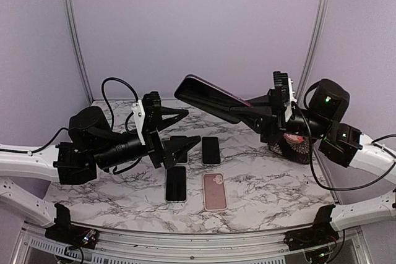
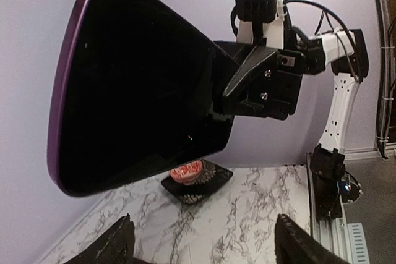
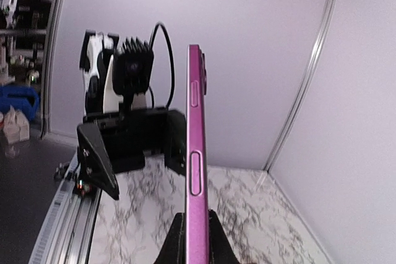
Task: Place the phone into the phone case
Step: Pass from the right arm to the left
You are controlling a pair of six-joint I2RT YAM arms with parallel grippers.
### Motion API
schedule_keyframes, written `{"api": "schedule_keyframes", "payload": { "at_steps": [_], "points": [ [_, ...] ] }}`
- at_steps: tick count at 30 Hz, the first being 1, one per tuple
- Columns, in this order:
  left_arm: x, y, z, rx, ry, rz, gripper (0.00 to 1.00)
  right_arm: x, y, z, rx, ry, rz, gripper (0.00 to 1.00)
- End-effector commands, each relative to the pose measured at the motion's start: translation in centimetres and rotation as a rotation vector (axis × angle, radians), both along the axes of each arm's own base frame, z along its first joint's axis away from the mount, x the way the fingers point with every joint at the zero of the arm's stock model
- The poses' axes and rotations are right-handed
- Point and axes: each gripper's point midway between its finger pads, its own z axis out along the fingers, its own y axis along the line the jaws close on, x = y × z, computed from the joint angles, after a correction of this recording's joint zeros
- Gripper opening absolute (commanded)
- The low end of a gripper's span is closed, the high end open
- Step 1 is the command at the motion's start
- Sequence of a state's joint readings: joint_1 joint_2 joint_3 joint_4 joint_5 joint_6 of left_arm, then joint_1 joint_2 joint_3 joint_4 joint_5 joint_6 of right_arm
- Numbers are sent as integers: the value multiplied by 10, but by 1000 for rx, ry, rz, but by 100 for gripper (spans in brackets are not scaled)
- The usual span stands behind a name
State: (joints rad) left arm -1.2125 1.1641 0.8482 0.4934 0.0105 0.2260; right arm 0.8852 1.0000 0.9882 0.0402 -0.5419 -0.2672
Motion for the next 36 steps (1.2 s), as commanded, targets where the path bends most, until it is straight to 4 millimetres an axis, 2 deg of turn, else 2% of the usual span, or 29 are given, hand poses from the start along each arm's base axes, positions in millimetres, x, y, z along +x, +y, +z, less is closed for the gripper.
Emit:
{"api": "schedule_keyframes", "payload": {
  "at_steps": [1,3,5,8,9,11,12,13,16,21,25,26,29,30,34,35,36],
  "points": [
    [-16,9,94,-480,11,-135,73,-33,-34,89,534,-97,124,0],
    [-23,-5,102,-503,33,-217,79,-39,-32,86,552,-105,175,0],
    [-21,-16,107,-517,65,-240,80,-45,-26,85,535,-105,222,0],
    [-19,-19,115,-571,87,-253,77,-49,-25,80,539,-102,252,0],
    [-17,-17,118,-593,89,-247,70,-50,-26,79,543,-103,259,0],
    [-14,-12,121,-633,95,-230,39,-51,-26,79,546,-100,271,0],
    [-14,-11,120,-639,91,-227,30,-50,-24,79,540,-94,270,0],
    [-14,-11,119,-639,89,-226,28,-48,-22,77,531,-85,267,0],
    [-23,-14,119,-622,68,-280,37,-44,-18,70,508,-64,256,0],
    [-30,-21,124,-615,50,-332,40,-45,-14,66,498,-47,277,0],
    [-42,-34,122,-585,45,-428,49,-43,-13,64,495,-43,275,0],
    [-42,-36,122,-584,50,-435,45,-44,-12,64,490,-43,279,0],
    [-38,-38,125,-599,75,-425,5,-44,-10,62,471,-45,282,0],
    [-38,-39,126,-602,76,-427,0,-44,-10,60,468,-44,279,0],
    [-38,-37,123,-600,95,-427,0,-43,-9,55,433,-49,265,0],
    [-35,-36,121,-599,108,-406,0,-43,-7,53,401,-53,256,9],
    [-30,-35,118,-590,125,-374,0,-38,-5,49,358,-39,226,33]
  ]
}}
